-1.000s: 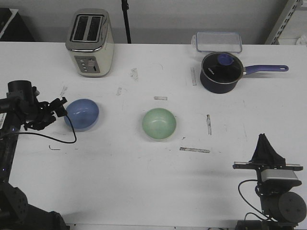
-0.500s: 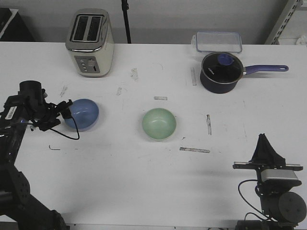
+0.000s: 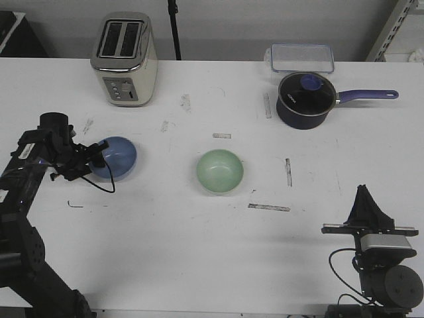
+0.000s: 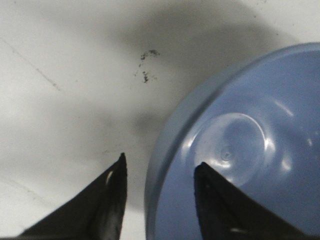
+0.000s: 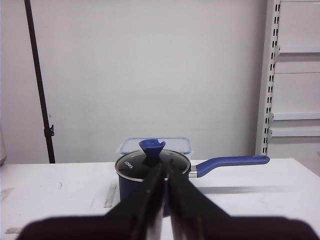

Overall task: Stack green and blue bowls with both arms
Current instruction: 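Carry the blue bowl with the left gripper onto the green bowl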

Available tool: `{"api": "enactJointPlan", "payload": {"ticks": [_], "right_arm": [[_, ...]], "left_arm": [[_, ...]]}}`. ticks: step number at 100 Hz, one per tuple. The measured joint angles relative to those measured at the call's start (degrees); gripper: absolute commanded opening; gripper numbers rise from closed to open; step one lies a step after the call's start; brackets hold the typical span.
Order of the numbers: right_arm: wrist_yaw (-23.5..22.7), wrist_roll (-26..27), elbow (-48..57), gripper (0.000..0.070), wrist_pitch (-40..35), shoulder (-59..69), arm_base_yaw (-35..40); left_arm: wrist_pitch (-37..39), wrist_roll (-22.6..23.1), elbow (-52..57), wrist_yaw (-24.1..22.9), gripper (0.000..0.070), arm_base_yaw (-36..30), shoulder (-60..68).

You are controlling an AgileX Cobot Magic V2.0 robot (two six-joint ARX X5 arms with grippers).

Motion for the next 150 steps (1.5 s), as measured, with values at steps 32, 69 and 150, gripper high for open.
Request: {"api": "enactJointPlan", "payload": {"ticks": [32, 69, 150], "right_arm": [[0.0, 0.0, 0.0, 0.0003, -0.02, -0.02, 0.0], [0.0, 0.0, 0.0, 0.0003, 0.0, -0.02, 0.0], [0.0, 0.0, 0.0, 0.0003, 0.0, -0.02, 0.0]], "left_arm": [[1.07, -0.02, 0.0, -0.28, 0.0001, -0.48, 0.07], [-0.63, -3.06, 2.1, -0.42, 0.0001, -7.45, -3.5], [5.99, -13.51, 12.98, -1.6, 0.0001, -38.49, -1.22]]}}
